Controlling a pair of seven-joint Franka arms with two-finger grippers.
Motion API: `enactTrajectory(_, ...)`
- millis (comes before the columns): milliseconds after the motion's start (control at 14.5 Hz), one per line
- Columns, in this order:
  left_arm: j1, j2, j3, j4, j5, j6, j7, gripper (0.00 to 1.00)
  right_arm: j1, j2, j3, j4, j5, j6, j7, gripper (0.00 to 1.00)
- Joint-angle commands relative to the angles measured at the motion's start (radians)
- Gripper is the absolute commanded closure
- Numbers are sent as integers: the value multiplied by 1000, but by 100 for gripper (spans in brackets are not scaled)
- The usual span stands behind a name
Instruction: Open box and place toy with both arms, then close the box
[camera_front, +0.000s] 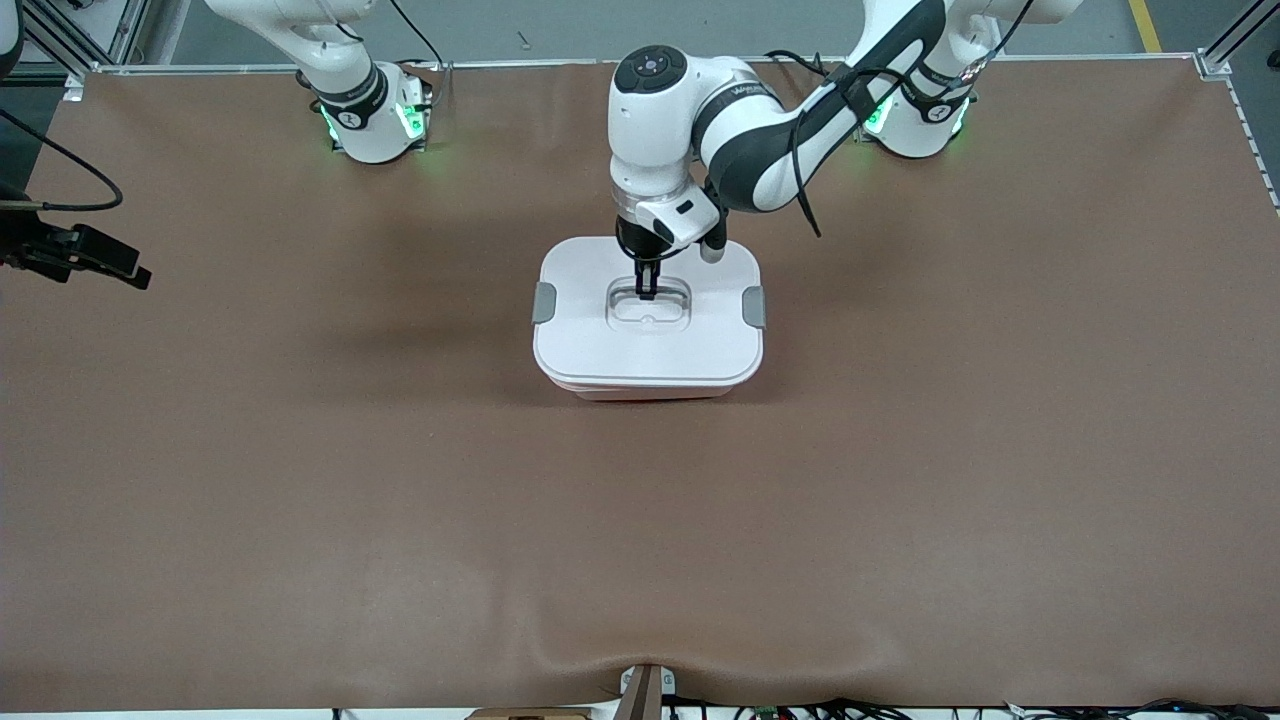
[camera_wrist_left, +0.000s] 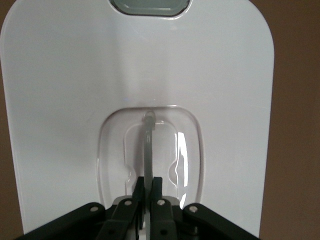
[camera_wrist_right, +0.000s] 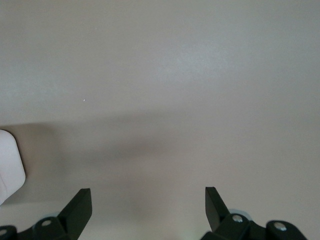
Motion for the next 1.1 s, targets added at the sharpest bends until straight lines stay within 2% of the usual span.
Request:
enactTrajectory(0,6,-9,-5,-19,24,21,-128,100,3,4,-1,18,-4,-8,-15,0)
enactTrajectory(1034,-1,13,-4,-13,10,13,-165,100,-1,4,-2,32,-7,-29,-18,0)
